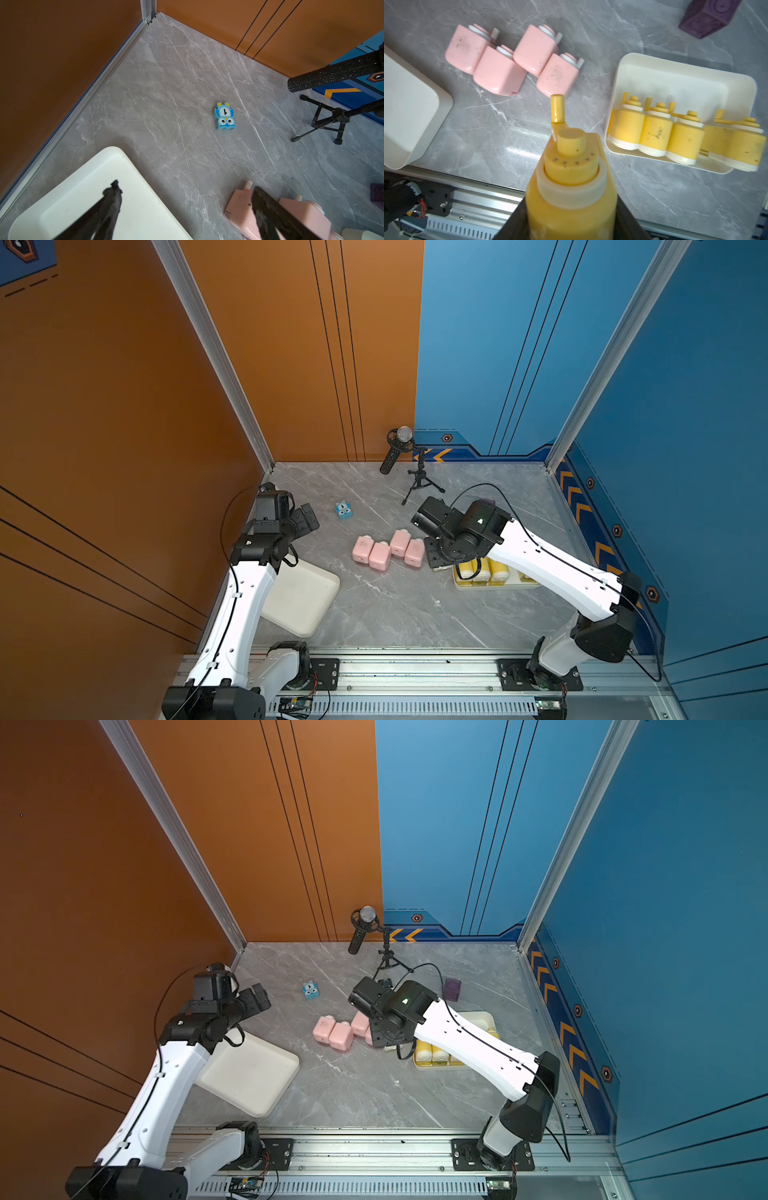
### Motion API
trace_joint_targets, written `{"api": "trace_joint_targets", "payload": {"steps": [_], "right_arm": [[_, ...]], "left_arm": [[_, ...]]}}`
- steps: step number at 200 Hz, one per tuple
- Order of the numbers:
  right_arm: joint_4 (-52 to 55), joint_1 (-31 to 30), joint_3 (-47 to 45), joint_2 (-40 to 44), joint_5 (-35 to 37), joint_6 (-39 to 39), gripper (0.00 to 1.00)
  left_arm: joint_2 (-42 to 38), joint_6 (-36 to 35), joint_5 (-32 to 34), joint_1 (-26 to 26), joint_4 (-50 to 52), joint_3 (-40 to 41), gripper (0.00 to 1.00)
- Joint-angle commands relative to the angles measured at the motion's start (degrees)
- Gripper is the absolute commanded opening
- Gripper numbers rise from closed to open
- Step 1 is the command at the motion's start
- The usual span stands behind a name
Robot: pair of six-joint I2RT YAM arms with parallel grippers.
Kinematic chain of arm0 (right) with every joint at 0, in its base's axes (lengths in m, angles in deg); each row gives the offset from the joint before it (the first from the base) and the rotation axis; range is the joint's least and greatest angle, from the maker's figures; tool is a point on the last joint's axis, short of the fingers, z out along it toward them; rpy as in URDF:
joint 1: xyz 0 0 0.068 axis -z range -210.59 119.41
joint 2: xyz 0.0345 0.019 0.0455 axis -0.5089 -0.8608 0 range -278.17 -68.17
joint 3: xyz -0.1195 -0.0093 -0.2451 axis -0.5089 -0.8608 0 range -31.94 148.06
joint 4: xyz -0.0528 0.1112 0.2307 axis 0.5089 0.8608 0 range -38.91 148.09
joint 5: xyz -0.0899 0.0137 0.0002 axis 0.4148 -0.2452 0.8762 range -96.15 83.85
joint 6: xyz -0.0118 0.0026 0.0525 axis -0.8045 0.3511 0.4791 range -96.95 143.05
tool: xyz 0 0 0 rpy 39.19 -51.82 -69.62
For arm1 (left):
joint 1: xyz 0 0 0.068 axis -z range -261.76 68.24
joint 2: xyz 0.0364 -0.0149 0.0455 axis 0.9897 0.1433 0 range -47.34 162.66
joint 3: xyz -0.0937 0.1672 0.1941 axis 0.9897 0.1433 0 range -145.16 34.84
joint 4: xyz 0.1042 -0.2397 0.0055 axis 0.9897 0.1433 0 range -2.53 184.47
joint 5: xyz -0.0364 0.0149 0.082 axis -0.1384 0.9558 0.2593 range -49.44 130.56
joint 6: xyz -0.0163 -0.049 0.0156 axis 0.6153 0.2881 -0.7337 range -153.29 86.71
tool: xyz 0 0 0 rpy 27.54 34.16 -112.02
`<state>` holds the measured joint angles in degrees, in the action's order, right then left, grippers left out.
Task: Place the pencil sharpeners by color into the storage box
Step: Pick up the pencil sharpener from the center of the board, then place the pencil sharpener in the storage box.
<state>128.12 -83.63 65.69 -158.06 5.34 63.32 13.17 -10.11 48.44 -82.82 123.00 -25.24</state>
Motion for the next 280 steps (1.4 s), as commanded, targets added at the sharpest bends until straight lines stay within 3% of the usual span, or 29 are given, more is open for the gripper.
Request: {"api": "trace_joint_targets", "payload": {"steps": [1,36,103,203,280], "right_arm": [[5.3,4.7,-3.2,5.1,4.3,-5.2,0.29],[5.2,14.5,-8.4,9.6,5.5,-11.7,0.29],[3.6,29.8,-12.0,8.7,5.4,-19.9,0.29],[-5.2,41.8,-23.3,7.5,-0.6,-26.7,0.31],[-8.7,43.7,-25.3,7.1,-3.3,-30.0,0.31]], "left_arm": [[-0.4,-0.7,-1.3,0.2,-0.4,0.4,0.98],[0.0,-0.7,-1.7,0.3,-0.3,0.2,0.98],[0.4,-0.5,-3.4,0.2,-0.4,0.0,0.98],[0.7,-0.4,-3.7,0.3,-0.4,0.0,0.98],[0.7,-0.4,-3.7,0.3,-0.4,0.0,0.98]]}}
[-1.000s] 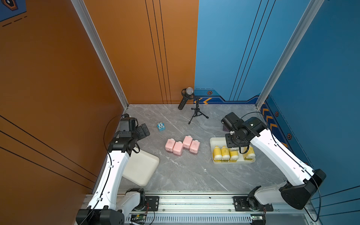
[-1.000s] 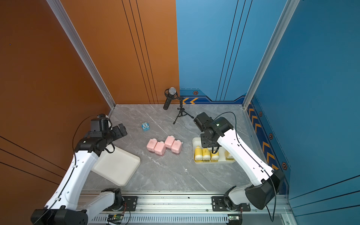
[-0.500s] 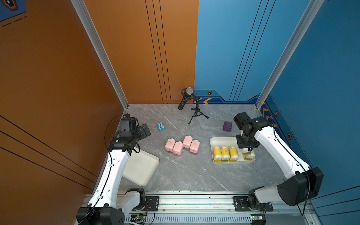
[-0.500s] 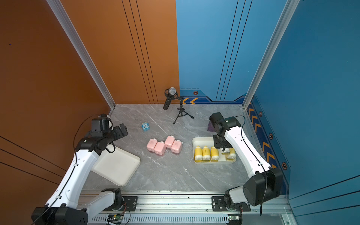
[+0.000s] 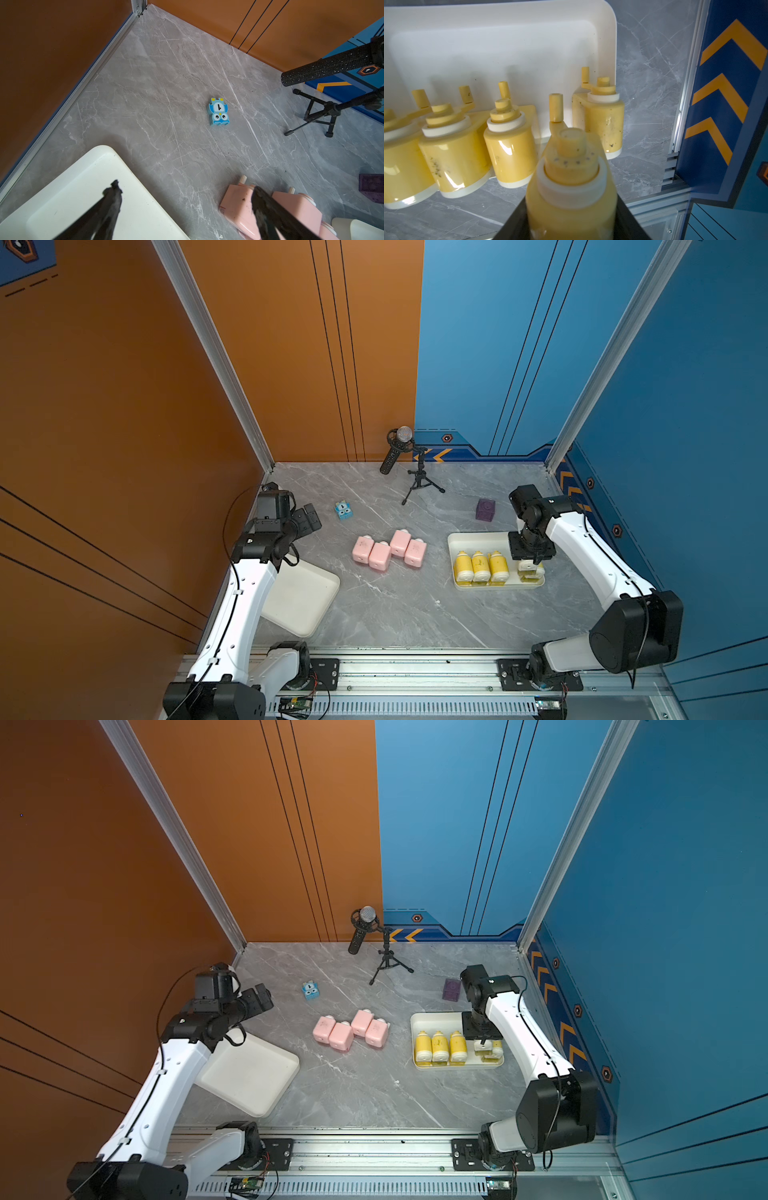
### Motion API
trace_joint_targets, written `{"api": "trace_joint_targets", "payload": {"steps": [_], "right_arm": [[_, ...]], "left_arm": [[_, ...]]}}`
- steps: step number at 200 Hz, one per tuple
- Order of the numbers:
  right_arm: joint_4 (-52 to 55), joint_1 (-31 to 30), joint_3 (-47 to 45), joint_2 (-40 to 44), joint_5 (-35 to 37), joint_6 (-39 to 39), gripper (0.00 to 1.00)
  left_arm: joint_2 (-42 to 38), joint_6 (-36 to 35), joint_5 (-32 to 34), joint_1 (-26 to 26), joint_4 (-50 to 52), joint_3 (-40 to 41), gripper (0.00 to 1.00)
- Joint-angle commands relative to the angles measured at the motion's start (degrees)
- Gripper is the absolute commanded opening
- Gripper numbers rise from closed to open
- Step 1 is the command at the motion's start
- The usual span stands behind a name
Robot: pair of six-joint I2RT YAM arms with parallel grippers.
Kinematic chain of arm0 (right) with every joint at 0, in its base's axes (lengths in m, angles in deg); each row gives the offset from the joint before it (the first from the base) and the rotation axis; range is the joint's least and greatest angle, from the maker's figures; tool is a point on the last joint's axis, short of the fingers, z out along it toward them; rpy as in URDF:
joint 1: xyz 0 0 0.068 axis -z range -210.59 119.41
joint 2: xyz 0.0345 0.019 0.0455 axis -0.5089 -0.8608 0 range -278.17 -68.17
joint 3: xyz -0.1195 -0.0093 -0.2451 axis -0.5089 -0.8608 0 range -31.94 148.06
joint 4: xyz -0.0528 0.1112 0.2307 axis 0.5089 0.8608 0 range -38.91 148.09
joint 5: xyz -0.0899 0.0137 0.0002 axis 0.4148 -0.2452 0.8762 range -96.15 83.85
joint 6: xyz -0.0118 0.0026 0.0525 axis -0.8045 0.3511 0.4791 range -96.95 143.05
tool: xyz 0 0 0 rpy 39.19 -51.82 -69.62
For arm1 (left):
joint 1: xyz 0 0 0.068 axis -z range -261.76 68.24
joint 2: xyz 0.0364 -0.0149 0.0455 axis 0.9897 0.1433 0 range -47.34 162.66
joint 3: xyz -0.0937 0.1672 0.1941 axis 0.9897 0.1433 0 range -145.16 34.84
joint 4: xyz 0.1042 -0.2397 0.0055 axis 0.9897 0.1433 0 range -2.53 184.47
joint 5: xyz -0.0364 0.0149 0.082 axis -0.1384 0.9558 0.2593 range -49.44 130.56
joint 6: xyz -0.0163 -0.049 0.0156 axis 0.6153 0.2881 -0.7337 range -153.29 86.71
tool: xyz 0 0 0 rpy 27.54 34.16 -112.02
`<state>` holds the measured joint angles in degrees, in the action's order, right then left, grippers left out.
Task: Place the pencil sharpeners by color into the storage box
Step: Place the pencil sharpener in the storage box.
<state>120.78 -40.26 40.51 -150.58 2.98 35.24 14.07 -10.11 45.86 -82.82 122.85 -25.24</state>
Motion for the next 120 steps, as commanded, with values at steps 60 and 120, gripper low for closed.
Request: {"api": "trace_joint_targets", "payload": {"steps": [60,120], "right_arm": [[-3.0,2.3,-1.3,-2.6,-4.3,-3.3,0.30],[-5.4,4.3,-3.4,-3.0,-7.9,-4.6,0.30]], "left_arm": [[-0.1,-0.5,-0.9,0.3,-0.2,0.0,0.98],[0.0,-0.5,-1.0,0.3,-0.3,0.0,0.98]]}}
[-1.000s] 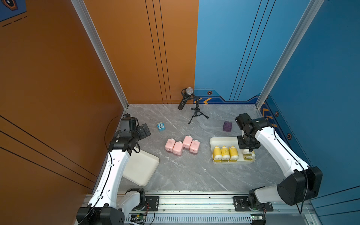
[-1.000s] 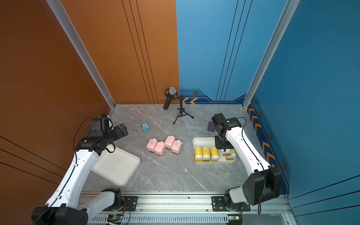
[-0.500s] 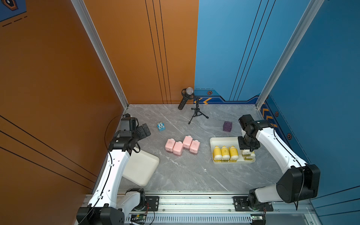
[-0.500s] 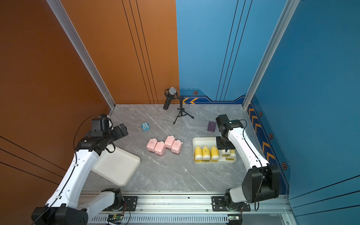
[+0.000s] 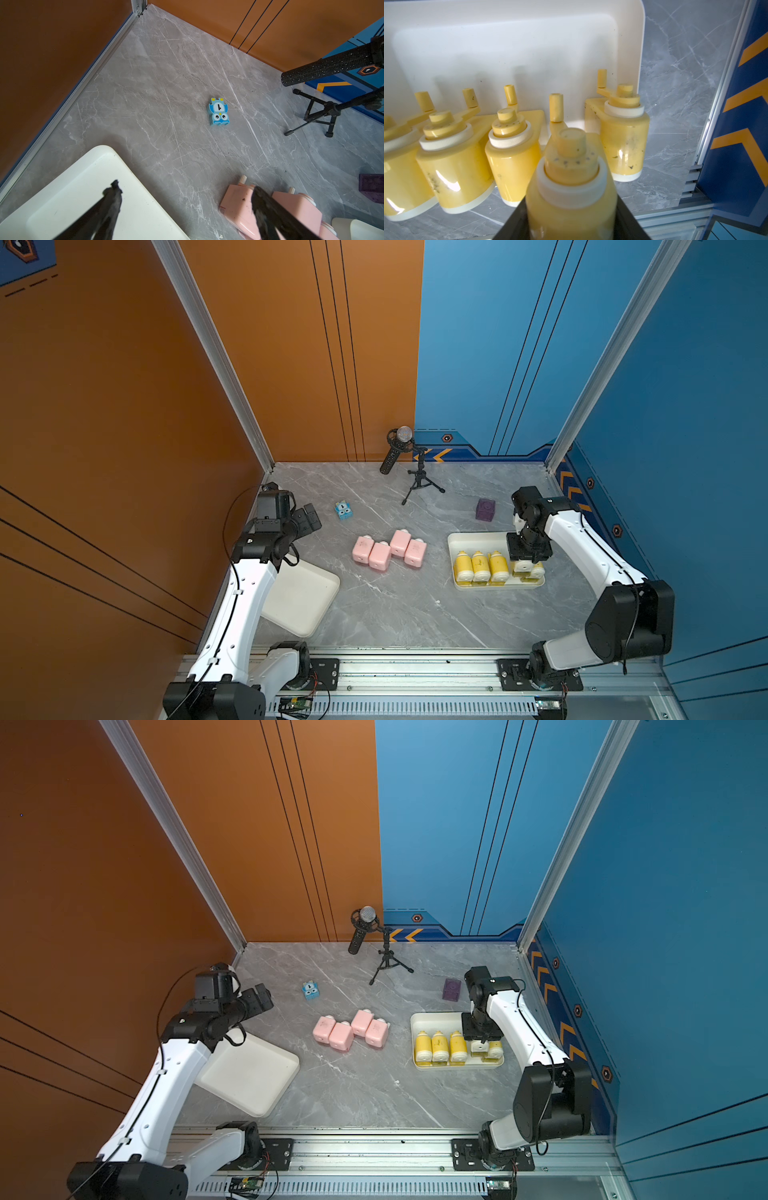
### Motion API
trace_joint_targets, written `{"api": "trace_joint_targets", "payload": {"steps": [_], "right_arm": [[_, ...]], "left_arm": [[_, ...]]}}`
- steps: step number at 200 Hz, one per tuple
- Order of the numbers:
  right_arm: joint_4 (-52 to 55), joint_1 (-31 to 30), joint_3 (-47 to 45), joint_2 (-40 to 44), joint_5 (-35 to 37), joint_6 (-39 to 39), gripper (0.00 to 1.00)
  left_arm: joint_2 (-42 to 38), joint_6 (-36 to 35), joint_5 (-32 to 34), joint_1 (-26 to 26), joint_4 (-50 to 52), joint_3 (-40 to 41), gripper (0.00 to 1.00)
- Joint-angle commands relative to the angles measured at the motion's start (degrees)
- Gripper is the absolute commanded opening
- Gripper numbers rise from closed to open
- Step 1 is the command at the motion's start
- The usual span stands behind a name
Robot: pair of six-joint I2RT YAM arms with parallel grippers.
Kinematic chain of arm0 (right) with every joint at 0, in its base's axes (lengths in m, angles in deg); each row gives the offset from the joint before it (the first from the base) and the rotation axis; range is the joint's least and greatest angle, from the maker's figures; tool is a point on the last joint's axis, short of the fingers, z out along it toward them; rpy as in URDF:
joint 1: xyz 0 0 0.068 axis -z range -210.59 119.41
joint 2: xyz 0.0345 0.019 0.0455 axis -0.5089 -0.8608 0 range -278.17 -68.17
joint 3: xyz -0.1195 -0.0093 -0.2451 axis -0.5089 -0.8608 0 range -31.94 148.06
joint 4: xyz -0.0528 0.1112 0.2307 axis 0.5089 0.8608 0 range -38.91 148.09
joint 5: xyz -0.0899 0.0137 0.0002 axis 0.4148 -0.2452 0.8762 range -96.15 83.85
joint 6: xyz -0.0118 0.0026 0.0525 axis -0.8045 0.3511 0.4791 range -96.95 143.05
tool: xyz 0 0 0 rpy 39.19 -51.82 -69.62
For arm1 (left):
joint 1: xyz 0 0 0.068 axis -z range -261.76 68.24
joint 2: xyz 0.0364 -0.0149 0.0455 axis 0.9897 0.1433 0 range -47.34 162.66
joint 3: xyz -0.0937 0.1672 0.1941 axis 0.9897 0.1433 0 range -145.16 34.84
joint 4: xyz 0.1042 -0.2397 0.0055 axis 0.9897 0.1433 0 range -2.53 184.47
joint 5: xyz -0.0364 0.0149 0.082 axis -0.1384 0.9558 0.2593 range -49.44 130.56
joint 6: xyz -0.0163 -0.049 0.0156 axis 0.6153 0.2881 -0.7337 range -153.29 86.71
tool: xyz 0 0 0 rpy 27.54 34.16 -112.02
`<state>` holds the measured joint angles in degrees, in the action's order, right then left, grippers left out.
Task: Place the pencil sharpeners by color into the storage box
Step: Place the pencil sharpener in the storage box.
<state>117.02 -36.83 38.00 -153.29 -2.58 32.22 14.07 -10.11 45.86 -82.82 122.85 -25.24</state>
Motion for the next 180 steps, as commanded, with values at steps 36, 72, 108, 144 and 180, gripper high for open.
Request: {"api": "trace_joint_targets", "payload": {"steps": [36,72,108,144,180], "right_arm": [[-2.6,2.0,-1.9,-0.8,-3.5,-2.2,0.30],[-3.4,2.9,-2.6,-1.3,-4.1,-2.8,0.30],[-4.0,3.1,-2.6,-2.2,-4.5,-3.2,0.30],[-4.2,3.2,-2.5,-3.6,-5.0,-3.4,0.30],[-4.5,3.2,-2.7,-4.6,-5.1,-3.4,0.30]], "left_arm": [[0.2,-0.4,-1.3,0.3,-0.2,0.0,0.98],[0.2,-0.3,-1.4,0.3,-0.3,0.1,0.98],[0.2,-0.3,-1.3,0.3,-0.4,0.1,0.98],[0.2,-0.3,-1.4,0.3,-0.4,0.1,0.98],[0.2,-0.4,-1.5,0.3,-0.4,0.1,0.98]]}}
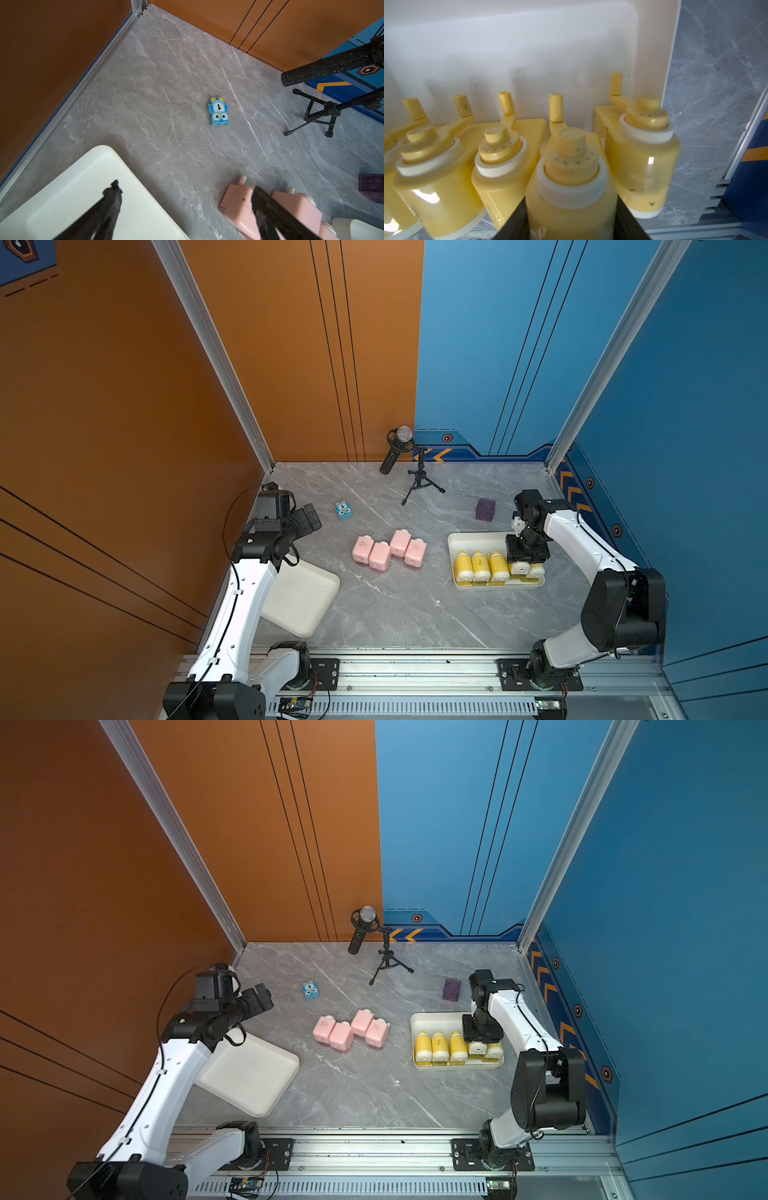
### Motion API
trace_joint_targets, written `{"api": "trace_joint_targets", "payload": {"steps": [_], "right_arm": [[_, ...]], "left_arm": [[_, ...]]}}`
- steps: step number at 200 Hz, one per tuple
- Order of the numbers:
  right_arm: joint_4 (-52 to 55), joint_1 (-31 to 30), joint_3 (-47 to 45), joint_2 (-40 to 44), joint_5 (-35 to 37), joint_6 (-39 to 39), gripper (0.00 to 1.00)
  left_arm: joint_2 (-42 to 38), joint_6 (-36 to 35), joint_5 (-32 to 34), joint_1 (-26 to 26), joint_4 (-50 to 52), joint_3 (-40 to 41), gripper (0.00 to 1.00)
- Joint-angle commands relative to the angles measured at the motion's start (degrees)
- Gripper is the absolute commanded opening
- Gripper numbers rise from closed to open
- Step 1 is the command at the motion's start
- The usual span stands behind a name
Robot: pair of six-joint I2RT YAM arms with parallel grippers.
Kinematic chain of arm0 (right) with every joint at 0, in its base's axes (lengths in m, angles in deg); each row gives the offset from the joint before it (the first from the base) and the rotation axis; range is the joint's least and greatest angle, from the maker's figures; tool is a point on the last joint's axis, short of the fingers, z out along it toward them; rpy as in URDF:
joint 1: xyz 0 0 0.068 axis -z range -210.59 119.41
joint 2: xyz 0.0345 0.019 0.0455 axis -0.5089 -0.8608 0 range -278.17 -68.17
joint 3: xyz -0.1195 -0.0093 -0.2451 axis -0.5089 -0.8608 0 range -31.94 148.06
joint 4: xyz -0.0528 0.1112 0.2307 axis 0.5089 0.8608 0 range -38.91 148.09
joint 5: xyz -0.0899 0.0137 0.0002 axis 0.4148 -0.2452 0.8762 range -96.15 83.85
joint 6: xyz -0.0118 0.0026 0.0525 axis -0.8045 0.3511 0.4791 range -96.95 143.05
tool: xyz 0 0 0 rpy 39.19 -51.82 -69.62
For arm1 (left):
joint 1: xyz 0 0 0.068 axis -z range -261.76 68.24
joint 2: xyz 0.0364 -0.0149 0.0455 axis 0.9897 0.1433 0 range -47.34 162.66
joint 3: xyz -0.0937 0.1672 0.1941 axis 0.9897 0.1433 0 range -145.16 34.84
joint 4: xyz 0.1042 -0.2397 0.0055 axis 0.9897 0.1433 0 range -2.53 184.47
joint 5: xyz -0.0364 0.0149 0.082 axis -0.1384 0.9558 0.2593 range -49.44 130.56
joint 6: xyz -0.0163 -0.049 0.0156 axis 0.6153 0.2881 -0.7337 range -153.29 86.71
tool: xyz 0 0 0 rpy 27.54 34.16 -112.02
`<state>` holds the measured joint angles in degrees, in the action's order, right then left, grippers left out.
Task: Place the pencil sharpeners by color into the storage box
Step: Place the pencil sharpener in the storage box.
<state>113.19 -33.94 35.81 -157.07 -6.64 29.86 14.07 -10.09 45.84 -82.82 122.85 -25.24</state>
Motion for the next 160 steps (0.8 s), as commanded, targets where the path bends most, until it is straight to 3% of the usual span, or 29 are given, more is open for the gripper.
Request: {"api": "trace_joint_targets", "payload": {"steps": [1,160], "right_arm": [[-0.7,0.3,-0.6,-0.8,-1.0,-1.0,0.30],[-2.4,1.0,-2.3,-3.4,-1.7,-1.4,0.32]], "left_arm": [[0.2,-0.4,-1.4,0.3,-0.4,0.1,0.98],[0.0,-0.3,-1.9,0.3,-0.5,0.1,0.98]]}}
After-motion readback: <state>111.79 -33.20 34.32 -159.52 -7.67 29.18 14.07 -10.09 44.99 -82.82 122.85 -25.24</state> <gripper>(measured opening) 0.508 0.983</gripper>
